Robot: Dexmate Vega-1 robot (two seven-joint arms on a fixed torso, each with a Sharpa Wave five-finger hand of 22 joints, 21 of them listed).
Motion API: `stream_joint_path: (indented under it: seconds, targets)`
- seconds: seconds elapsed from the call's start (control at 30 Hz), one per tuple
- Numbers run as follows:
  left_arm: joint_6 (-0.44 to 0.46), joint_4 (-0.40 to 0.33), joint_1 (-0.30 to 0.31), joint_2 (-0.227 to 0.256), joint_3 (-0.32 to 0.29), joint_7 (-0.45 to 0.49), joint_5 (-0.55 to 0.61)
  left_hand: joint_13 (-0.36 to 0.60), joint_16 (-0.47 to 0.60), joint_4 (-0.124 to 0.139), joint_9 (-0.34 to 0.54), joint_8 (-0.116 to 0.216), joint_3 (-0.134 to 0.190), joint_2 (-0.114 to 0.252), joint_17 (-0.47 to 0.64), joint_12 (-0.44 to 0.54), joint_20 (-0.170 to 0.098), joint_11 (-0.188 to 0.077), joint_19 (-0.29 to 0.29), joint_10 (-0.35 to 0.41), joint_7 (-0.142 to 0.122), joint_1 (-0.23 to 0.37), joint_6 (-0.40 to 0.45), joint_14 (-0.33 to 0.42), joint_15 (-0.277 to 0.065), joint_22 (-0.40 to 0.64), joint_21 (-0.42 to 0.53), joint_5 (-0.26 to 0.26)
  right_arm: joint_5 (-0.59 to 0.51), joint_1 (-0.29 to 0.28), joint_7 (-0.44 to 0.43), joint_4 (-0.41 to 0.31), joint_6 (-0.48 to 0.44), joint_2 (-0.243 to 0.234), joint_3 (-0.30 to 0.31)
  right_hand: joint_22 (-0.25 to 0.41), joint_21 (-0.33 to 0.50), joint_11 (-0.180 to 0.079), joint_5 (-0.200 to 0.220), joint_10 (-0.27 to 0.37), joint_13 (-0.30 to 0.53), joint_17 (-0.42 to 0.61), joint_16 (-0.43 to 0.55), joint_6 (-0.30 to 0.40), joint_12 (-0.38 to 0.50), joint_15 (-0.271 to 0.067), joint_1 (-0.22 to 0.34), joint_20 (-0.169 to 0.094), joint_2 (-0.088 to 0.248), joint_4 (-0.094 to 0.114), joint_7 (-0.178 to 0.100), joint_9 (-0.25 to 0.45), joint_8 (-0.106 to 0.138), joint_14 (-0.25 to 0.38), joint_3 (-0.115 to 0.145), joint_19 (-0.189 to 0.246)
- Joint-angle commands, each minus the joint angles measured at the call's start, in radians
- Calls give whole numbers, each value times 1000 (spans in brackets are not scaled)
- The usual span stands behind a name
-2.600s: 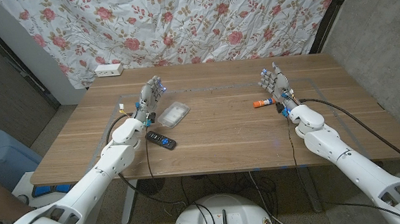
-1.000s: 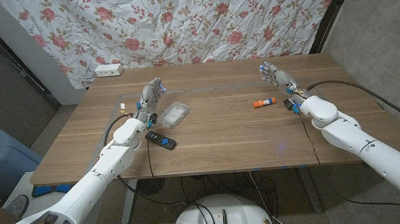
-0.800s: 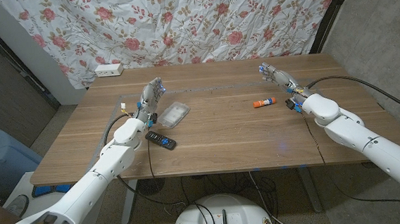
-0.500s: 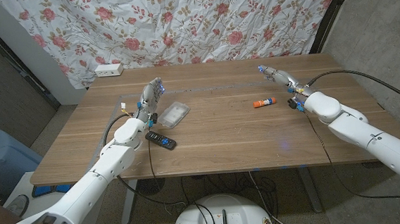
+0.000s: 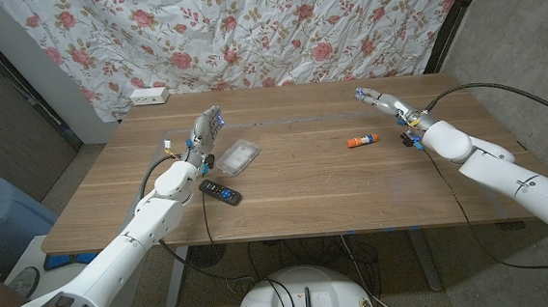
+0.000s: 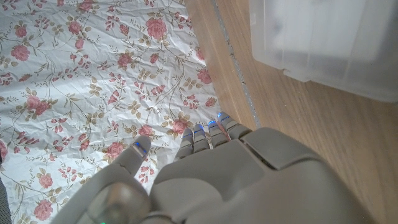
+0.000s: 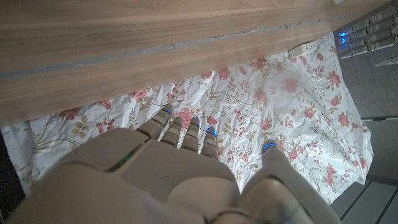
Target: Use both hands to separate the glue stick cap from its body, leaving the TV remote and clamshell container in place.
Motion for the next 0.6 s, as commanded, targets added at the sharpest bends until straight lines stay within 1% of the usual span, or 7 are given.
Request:
stream_joint_path:
  seconds: [0.03, 0.17, 0.27, 0.43, 0.5, 0.57, 0.6]
  targets:
    - [-1, 12, -8, 0, 1, -8, 0, 3, 5, -4, 1, 6, 5, 103, 1, 6, 2, -4, -4, 3, 3, -3, 11, 8, -1, 1, -5, -3, -163, -1, 0, -77, -76, -81, -18, 4, 2, -8, -5, -15, 2, -2, 1, -35, -2, 17, 12, 5, -5, -17, -11, 3, -4, -36, 4, -22]
    - [-2, 12, -5, 2, -2, -10, -4, 3, 5, -4, 1, 6, 5, 103, 1, 5, 2, -3, -4, 4, 2, -3, 11, 9, -1, 1, -5, -3, -183, 2, 16, -91, -97, -92, -22, 4, 3, -10, -8, -27, 3, -3, 1, -54, -3, 28, 19, 10, -9, -29, -17, 3, -3, -52, 6, -34]
    - [7, 7, -4, 9, -2, -11, -5, 3, 4, -4, 1, 6, 6, 104, 1, 5, 2, -3, -4, 4, 3, -3, 12, 9, -1, 1, -5, -3, -214, 9, 41, -117, -124, -111, -27, 4, 3, -10, -10, -33, 3, -4, 1, -63, -3, 35, 25, 12, -10, -37, -21, 3, -2, -63, 8, -40]
    - [3, 6, 2, 8, -6, -3, -4, 3, 3, -4, 1, 5, 7, 104, 1, 4, 2, -5, -2, 5, 2, -2, 12, 9, 1, 1, -3, -4, -251, 34, 105, -143, -150, -138, -41, 4, 5, -14, -15, -54, 5, -6, 3, -96, -4, 45, 55, 16, -17, -70, -40, 4, 1, -88, 18, -55]
    - [3, 4, 4, 9, -7, 0, -4, 3, 3, -4, 2, 5, 7, 105, 1, 4, 2, -5, -2, 5, 2, -2, 12, 9, 2, 1, -3, -4, -266, 41, 129, -157, -167, -147, -45, 4, 6, -15, -17, -58, 5, -6, 3, -107, -2, 34, 69, 17, -19, -84, -44, 4, 3, -97, 24, -60]
    - [15, -6, 8, 14, -7, 15, 4, 3, 3, -3, 2, 4, 7, 105, 2, 4, 2, -6, -2, 6, 2, -2, 11, 9, 2, 1, -3, -4, -271, 48, 158, -171, -184, -154, -47, 4, 7, -15, -18, -60, 5, -7, 5, -110, -2, 30, 75, 19, -20, -90, -45, 5, 3, -98, 26, -59]
    - [20, -10, 9, 19, -5, 22, 11, 3, 3, -3, 2, 4, 8, 105, 2, 4, 2, -6, -2, 7, 2, -2, 11, 10, 2, 1, -3, -4, -280, 52, 172, -181, -193, -160, -49, 4, 7, -14, -19, -60, 5, -7, 6, -112, -1, 29, 82, 19, -20, -96, -44, 5, 5, -98, 28, -59]
